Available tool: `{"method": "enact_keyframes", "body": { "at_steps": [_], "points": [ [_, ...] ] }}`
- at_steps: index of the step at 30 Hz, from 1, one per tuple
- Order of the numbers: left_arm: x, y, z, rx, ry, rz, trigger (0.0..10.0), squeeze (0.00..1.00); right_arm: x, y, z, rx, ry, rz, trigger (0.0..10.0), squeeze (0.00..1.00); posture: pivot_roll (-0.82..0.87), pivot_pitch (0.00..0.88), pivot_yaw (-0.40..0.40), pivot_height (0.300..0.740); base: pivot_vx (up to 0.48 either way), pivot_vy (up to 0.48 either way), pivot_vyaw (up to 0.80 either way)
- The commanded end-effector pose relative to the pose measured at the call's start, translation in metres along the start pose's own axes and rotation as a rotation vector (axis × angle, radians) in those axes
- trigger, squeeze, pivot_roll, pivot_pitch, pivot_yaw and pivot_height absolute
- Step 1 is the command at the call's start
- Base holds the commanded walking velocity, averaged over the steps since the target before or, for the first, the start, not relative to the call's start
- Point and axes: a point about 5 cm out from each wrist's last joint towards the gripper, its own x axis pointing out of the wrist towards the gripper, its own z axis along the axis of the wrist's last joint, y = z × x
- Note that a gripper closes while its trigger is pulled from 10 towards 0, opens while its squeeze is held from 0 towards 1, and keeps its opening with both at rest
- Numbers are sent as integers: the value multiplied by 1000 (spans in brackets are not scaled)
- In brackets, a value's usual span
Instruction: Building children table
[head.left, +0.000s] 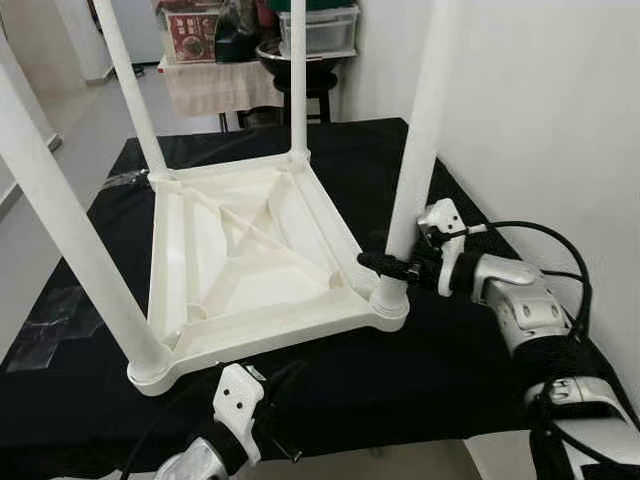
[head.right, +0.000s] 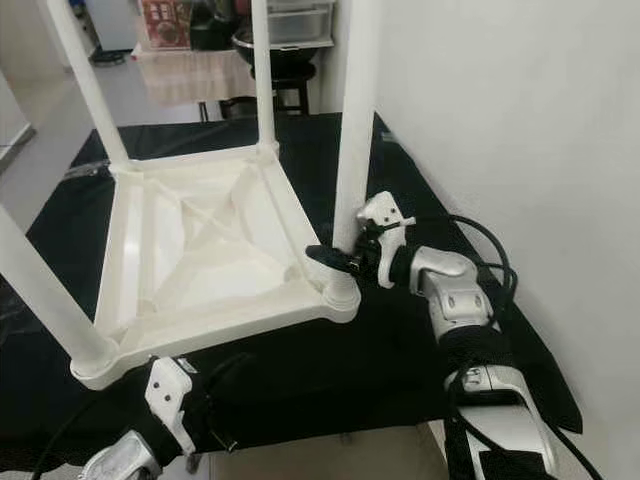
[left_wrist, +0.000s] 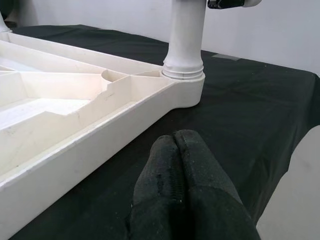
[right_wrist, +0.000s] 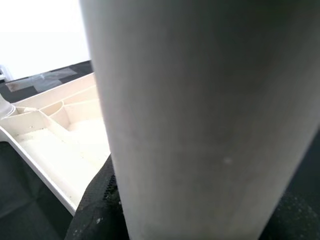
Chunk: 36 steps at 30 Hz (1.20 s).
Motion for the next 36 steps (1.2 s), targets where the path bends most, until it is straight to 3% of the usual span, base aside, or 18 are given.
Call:
{"method": "enact_keyframes", "body": {
  "at_steps": [1, 6, 8, 10, 11, 12, 13, 14, 15, 19, 23, 24, 25, 26, 27, 31, 35, 36],
  "points": [
    [1, 0, -4, -18, 17, 1, 10000, 0, 1, 3, -3, 19, -14, 47, 0, 0, 36, 0, -10, 740, 0, 0, 0],
    [-1, -1, -4, -26, 21, -5, 10000, 0, -13, 3, -16, 21, -23, -151, 0, 0, 23, 0, -8, 740, 0, 0, 0],
    [-1, -1, -4, -26, 21, -5, 10000, 0, -13, 3, -16, 21, -23, -151, 0, 0, 23, 0, -8, 740, 0, 0, 0],
    [-3, 0, -5, -27, 23, -6, 10000, 0, -6, 14, -40, 85, 33, -456, 0, 0, 14, 0, -15, 740, 0, 0, 0],
    [-4, 0, -5, -24, 25, -5, 10000, 0, -3, 31, -60, 159, 86, -683, 0, 0, 8, 0, -10, 740, 0, 0, 0],
    [-4, 1, -5, -21, 26, -4, 10000, 0, -2, 49, -74, 212, 138, -801, 0, 0, 9, 0, -8, 740, 0, 0, 0],
    [-4, 1, -5, -19, 28, -4, 10000, 0, 5, 68, -81, 241, 146, -823, 0, 0, 11, 0, -4, 740, 0, 0, 0],
    [-4, 1, -5, -19, 28, -4, 10000, 0, 5, 68, -81, 241, 146, -823, 0, 0, 11, 0, -4, 740, 0, 0, 0],
    [-4, 2, -5, -17, 29, -4, 10000, 0, 14, 84, -85, 237, 146, -789, 0, 0, 9, 0, -2, 740, 0, 0, 0],
    [-2, 2, -6, -18, 30, -8, 10000, 0, 36, 95, -74, 200, 64, -685, 0, 0, 3, 0, -10, 740, 0, 0, 0],
    [-2, 2, -6, -20, 29, -8, 10000, 0, 38, 94, -70, 191, 51, -667, 0, 0, 3, 0, -10, 740, 0, 0, 0],
    [-1, 2, -6, -18, 27, -5, 10000, 0, 38, 91, -66, 180, 55, -678, 1686, 0, 4, 0, -13, 740, 0, 0, 0],
    [-1, 2, -6, -18, 27, -5, 10000, 0, 38, 91, -66, 180, 55, -678, 1686, 0, 4, 0, -13, 740, 0, 0, 0],
    [0, 1, -6, -18, 25, -3, 10000, 0, 38, 88, -63, 181, 55, -688, 10000, 0, 4, 0, -12, 740, 0, 0, 0],
    [1, 1, -6, -19, 24, -3, 10000, 0, 38, 82, -53, 184, 13, -676, 10000, 984, 4, 0, -11, 740, 0, 0, 0],
    [2, 1, -5, -23, 23, -5, 10000, 0, 42, 75, -30, 170, -84, -560, 10000, 1000, -3, 0, -3, 740, 0, 0, 0],
    [2, 1, -5, -26, 22, -8, 10000, 0, 44, 70, -8, 65, -134, -337, 10000, 1000, -1, 0, -3, 740, 0, 0, 0],
    [2, 1, -5, -26, 22, -8, 10000, 0, 43, 66, -4, 47, -124, -272, 10000, 635, 3, 0, -4, 740, 0, 0, 0]
  ]
}}
